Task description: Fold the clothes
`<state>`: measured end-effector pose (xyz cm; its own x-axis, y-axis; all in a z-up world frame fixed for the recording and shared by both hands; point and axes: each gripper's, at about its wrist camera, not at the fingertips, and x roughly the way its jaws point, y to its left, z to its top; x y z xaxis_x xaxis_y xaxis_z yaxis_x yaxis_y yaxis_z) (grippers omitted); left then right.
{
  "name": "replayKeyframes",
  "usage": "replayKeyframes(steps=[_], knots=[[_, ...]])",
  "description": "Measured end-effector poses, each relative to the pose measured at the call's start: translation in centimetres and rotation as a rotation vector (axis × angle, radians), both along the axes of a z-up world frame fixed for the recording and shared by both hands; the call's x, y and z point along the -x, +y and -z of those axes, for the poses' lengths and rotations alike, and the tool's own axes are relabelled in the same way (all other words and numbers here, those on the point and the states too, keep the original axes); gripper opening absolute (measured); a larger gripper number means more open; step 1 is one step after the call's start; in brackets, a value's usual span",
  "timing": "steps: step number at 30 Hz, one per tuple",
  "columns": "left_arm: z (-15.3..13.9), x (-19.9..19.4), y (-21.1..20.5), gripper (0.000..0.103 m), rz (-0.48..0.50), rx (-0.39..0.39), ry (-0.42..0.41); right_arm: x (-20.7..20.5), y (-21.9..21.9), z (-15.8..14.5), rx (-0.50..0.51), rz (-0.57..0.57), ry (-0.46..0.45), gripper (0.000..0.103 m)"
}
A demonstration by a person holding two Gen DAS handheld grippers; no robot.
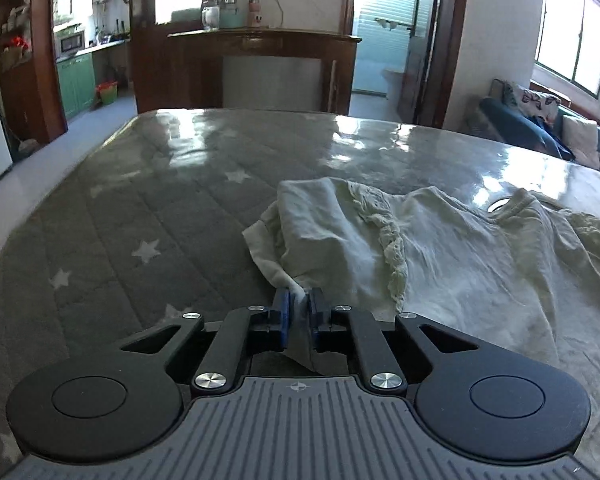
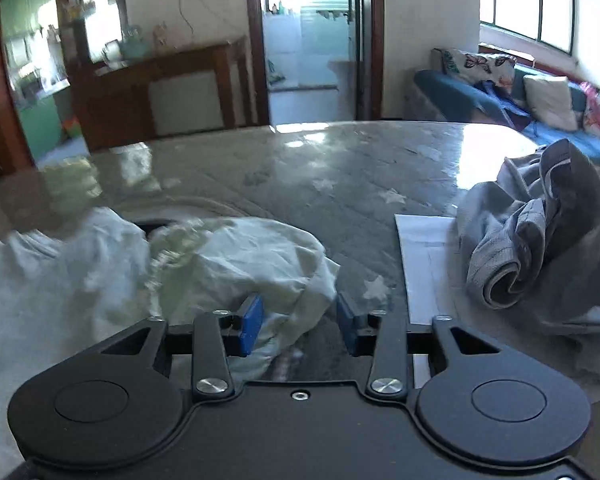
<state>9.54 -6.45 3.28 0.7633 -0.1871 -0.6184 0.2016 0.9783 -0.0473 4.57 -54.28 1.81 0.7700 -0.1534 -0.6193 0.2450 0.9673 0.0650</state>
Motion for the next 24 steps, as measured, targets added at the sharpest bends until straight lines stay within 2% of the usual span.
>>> replayKeyframes(steps=[5, 14, 16, 17, 18, 20, 21, 24], knots=[[0.1, 0.2, 0.9, 0.01, -0.013, -0.025, -0.004, -0.2, -0.4, 0.7, 0.011, 0.033, 0.004, 0.001], [0.1, 0.7, 1.2, 0.012, -0.013, 0.014, -0.005, -0.1, -0.9, 0.9, 0.013, 0.045, -0.004, 0.001], [0.0, 1.2, 1.5, 0.027, -0.024, 0.027, -0.015, -0.4, -0.8, 0.7, 0.004, 0.037, -0.004, 0.001], [-0.1, 1.5, 1.7, 0.045, -0.038, 0.033, -0.021, -0.3, -0.8, 0.6, -0.001, 0.027, -0.004, 0.002], [-0.5, 1.9, 2.0, 0.053, -0.054, 0.044, -0.039, -0.2, -0.9, 0.5, -0.003, 0.019, -0.006, 0.005], [-1.4, 2.7, 2.3, 0.06, -0.072, 0.064, -0.073, 0.1, -1.1, 0.2, -0.006, 0.03, -0.012, 0.008], [-1.7, 3.1, 2.4, 0.062, -0.074, 0.072, -0.087, 0.2, -1.2, 0.0, -0.01, 0.036, -0.022, 0.013], [-3.5, 4.9, -0.4, 0.069, 0.006, 0.085, -0.146, 0.0, -1.7, -0.3, -0.015, 0.049, -0.029, 0.026]])
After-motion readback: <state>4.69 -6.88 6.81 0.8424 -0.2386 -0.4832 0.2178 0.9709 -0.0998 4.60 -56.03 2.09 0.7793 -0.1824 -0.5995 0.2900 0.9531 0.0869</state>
